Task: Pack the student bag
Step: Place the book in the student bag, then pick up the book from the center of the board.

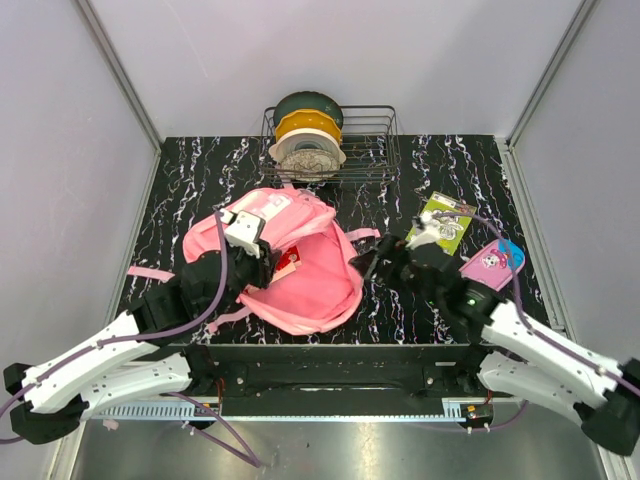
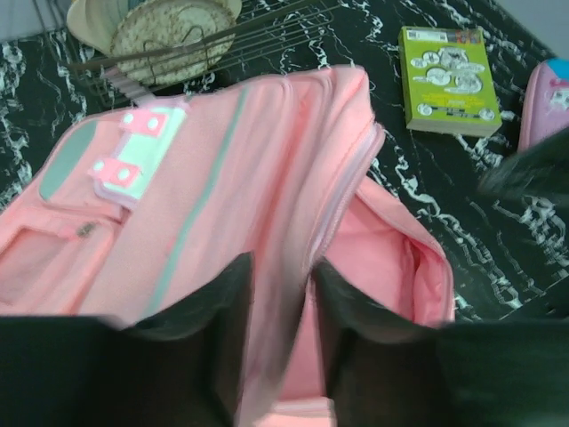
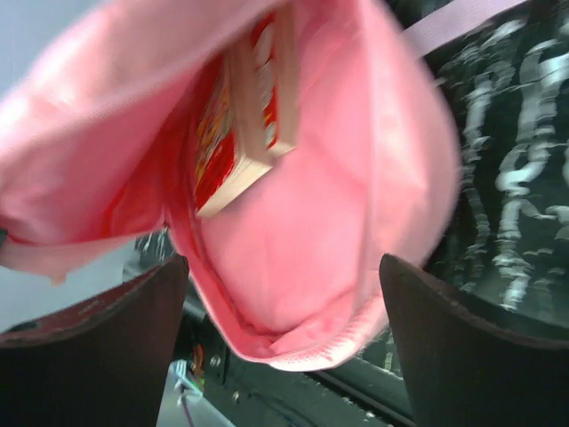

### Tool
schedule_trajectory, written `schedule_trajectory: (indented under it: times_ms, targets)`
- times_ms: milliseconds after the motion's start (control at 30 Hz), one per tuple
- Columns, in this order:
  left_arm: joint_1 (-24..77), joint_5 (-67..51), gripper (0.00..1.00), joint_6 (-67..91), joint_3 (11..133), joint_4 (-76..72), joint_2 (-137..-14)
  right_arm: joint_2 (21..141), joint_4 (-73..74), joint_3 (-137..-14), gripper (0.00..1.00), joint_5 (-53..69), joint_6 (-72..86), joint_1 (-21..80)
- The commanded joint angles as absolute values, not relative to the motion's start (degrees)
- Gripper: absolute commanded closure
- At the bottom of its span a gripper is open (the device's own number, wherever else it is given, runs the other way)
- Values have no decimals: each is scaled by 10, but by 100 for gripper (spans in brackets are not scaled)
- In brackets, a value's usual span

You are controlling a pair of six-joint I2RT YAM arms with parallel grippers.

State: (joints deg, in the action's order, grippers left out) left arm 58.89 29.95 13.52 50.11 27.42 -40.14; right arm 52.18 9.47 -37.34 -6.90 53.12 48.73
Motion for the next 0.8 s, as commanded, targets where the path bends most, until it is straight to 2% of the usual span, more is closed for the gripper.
schedule_trajectory:
  times_ms: [0, 33, 67, 100, 133, 167, 267, 400, 467, 567, 600, 667, 767]
  targets:
    - [584, 219, 52, 131, 551, 249, -423, 451, 248, -391, 3, -198, 498, 399]
    - [585, 176, 42, 133, 564, 262, -438, 457, 265, -404, 2, -187, 480, 368]
    - [586, 158, 39, 135, 576, 270, -444, 466, 272, -412, 1, -173, 470, 339]
    - [586, 143, 23, 144, 602, 283, -448, 476, 279, -421, 0, -137, 462, 277]
    - [588, 129, 12, 151, 614, 286, -447, 505, 287, -438, 0, -116, 445, 248]
    - [591, 129, 7, 158, 625, 285, -444, 520, 291, -447, 0, -97, 437, 223]
    - [592, 116, 1, 163, 653, 261, -440, 575, 293, -479, 0, -31, 410, 133]
    - [592, 117, 1, 137, 709, 224, -517, 640, 288, -516, 0, 50, 391, 48]
    - [592, 122, 1, 121, 726, 202, -604, 668, 287, -534, 0, 60, 379, 12]
    - [584, 111, 1, 112, 719, 85, -686, 672, 284, -553, 0, 3, 377, -20]
    - [575, 99, 1, 120, 729, 43, -737, 678, 266, -552, 0, 17, 376, -33]
    - [549, 43, 1, 131, 765, 37, -796, 699, 264, -558, 0, 78, 382, -75]
    - [528, -12, 1, 154, 864, 41, -912, 743, 265, -567, 0, 101, 379, -100]
